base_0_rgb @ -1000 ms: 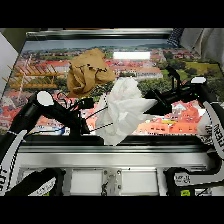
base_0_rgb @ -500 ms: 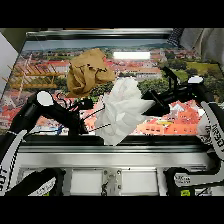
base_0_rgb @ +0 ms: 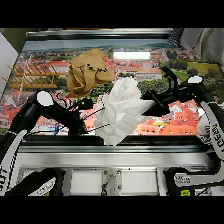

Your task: Fold the clothes and pants, and hang the long-sleeved shirts on hangers.

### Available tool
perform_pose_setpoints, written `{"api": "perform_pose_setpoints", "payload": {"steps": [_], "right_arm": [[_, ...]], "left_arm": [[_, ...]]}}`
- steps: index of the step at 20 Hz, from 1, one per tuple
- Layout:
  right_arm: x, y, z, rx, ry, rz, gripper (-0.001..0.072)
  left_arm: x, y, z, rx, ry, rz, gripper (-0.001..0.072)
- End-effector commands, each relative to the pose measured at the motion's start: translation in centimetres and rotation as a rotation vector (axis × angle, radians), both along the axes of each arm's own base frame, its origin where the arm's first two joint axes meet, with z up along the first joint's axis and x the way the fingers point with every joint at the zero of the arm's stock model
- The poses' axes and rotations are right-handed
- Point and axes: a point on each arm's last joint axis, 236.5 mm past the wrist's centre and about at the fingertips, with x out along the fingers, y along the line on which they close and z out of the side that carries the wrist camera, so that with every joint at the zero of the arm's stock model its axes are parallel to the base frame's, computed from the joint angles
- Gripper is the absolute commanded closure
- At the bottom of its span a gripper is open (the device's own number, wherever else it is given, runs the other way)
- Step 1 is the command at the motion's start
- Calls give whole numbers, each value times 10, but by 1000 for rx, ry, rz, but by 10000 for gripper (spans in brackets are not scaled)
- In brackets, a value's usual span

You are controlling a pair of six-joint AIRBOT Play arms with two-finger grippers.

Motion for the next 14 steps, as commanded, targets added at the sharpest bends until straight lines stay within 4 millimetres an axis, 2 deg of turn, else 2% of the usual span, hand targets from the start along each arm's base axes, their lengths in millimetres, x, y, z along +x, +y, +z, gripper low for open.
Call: {"api": "perform_pose_setpoints", "payload": {"steps": [1, 5, 6, 7, 8, 9, 14], "right_arm": [[-1, 0, 0, 2, 2, 3, 31], [-1, 0, 0, 2, 3, 3, 39], [-1, 0, 0, 2, 3, 4, 143], [-1, 0, 0, 2, 3, 4, 369], [-1, 0, 0, 2, 3, 4, 651], [-1, 0, 0, 2, 2, 3, 690], [-1, 0, 0, 2, 3, 4, 690]], "left_arm": [[0, -3, 2, -13, 1, 2, 691], [0, -3, 2, -13, 1, 2, 691], [0, -3, 2, -13, 1, 2, 691], [0, -3, 2, -13, 1, 3, 691], [0, -3, 2, -13, 1, 3, 691], [0, -3, 2, -13, 1, 3, 691], [0, -3, 2, -13, 1, 3, 691]]}}
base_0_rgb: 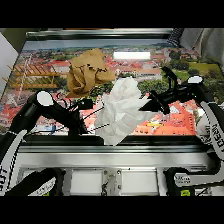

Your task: Fold the clothes and pants, and hang the long-sleeved shirts on hangers.

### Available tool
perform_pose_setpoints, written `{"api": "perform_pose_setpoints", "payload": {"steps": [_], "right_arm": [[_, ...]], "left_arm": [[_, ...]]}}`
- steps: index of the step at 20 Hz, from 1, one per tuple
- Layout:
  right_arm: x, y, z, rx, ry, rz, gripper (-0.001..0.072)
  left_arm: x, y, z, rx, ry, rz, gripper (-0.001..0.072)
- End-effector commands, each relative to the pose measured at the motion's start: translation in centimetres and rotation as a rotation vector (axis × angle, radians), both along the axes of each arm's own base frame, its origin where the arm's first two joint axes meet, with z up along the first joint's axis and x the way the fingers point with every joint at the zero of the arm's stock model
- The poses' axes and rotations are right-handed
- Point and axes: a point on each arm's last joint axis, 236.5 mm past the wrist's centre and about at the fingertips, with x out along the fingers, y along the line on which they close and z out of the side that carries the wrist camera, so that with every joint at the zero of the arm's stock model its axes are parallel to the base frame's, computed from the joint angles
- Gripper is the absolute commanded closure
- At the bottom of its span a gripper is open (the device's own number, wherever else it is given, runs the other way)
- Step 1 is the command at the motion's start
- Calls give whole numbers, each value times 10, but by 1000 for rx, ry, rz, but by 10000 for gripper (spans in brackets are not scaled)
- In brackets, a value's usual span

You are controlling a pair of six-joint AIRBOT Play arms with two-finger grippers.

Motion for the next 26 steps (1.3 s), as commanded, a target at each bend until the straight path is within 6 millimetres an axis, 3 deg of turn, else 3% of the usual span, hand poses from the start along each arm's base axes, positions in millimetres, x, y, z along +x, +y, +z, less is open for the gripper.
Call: {"api": "perform_pose_setpoints", "payload": {"steps": [1, 13, 15, 22, 26], "right_arm": [[0, 0, 0, -1, 4, 1, 690], [0, 0, 0, -1, 4, 1, 696], [0, 0, 0, -1, 4, 1, 697], [2, 0, -1, -4, 2, -8, 698], [12, 1, -5, -27, 10, -58, 699]], "left_arm": [[0, -3, 2, -13, 0, 2, 691], [-4, -2, 3, -10, 18, -1, 677], [-3, -2, 3, 6, 50, 52, 303], [-2, -2, 3, 41, 126, 177, 279], [-1, 0, 13, 34, 74, 189, 278]]}}
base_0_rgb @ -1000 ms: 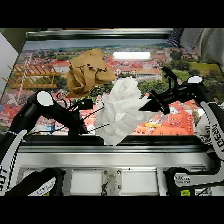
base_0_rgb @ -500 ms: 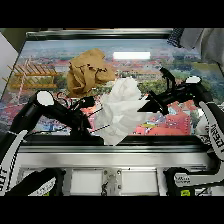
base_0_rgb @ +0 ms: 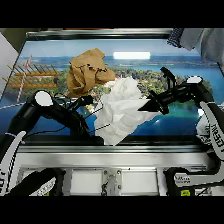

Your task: Fold the clothes and pants, and hang the long-sleeved shirts on hangers.

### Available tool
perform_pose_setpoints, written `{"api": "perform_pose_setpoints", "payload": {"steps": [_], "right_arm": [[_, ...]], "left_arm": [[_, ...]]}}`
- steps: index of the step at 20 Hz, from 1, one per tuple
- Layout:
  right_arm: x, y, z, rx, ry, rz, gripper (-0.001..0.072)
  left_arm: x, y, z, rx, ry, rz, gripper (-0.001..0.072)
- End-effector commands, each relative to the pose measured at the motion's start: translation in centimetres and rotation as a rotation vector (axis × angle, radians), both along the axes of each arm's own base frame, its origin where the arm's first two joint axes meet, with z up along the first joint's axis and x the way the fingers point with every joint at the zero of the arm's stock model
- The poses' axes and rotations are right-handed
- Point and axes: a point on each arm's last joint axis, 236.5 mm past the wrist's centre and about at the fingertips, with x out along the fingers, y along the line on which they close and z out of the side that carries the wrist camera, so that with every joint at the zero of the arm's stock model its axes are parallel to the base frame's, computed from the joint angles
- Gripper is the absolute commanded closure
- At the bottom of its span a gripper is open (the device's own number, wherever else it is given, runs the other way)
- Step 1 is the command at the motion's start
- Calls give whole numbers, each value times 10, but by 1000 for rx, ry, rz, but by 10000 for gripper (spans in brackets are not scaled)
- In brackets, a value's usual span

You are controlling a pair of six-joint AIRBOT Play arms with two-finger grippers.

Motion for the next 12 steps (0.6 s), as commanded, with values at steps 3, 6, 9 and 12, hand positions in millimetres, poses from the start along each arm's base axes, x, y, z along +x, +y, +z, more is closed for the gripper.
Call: {"api": "perform_pose_setpoints", "payload": {"steps": [3, 6, 9, 12], "right_arm": [[9, 1, -3, -17, 1, -39, 699], [9, 1, -3, -16, 1, -40, 699], [12, 3, 4, 16, -1, -52, 699], [22, 5, 2, 7, -13, -97, 700]], "left_arm": [[5, 19, 4, 92, -63, 69, 278], [6, 23, 7, 106, -76, 87, 278], [7, 23, 6, 111, -64, 115, 279], [15, 29, 10, 89, -22, 219, 279]]}}
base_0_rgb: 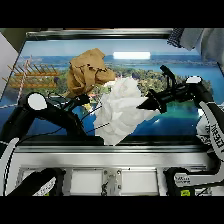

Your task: Fold the clothes and pants, and hang the long-sleeved shirts on hangers.

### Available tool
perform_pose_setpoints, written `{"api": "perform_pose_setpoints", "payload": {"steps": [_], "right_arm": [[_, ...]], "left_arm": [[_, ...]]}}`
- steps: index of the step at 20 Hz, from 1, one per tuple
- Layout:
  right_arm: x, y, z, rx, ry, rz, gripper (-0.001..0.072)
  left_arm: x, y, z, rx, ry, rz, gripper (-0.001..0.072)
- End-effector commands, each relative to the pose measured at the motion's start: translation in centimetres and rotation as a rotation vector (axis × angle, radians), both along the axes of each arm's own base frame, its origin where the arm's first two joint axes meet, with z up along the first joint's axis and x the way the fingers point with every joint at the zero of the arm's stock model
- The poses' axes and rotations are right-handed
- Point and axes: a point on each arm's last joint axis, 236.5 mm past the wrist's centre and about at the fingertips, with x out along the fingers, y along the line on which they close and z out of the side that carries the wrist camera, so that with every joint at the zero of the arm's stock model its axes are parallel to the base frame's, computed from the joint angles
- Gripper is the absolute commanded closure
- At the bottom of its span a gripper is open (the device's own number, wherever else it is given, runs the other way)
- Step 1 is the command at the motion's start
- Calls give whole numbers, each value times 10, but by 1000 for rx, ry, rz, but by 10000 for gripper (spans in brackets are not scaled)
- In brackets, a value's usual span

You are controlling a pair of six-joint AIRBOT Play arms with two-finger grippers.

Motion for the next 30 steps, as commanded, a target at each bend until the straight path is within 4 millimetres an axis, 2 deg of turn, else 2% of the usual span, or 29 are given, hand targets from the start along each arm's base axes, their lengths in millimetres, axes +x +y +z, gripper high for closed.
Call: {"api": "perform_pose_setpoints", "payload": {"steps": [1, 5, 7, 12, 15, 21, 27, 30], "right_arm": [[11, 1, -2, -7, -11, -45, 700], [15, 2, -3, -11, -17, -63, 700], [17, 4, 4, 20, -18, -72, 700], [24, 8, 20, 91, -22, -99, 701], [24, 8, 20, 91, -22, -99, 701], [25, 9, 25, 107, -11, -107, 701], [34, 11, 49, 210, -19, -144, 702], [33, 11, 49, 214, -20, -140, 702]], "left_arm": [[10, 8, 5, -27, 34, 129, 279], [17, 26, 5, -25, 56, 205, 279], [17, 22, 5, -25, 49, 195, 279], [22, -2, 4, -33, -24, 139, 279], [18, -9, 3, -27, -31, 107, 279], [18, -9, 3, -28, -31, 105, 280], [18, -9, 4, -28, -32, 105, 279], [19, -10, 4, -29, -33, 115, 280]]}}
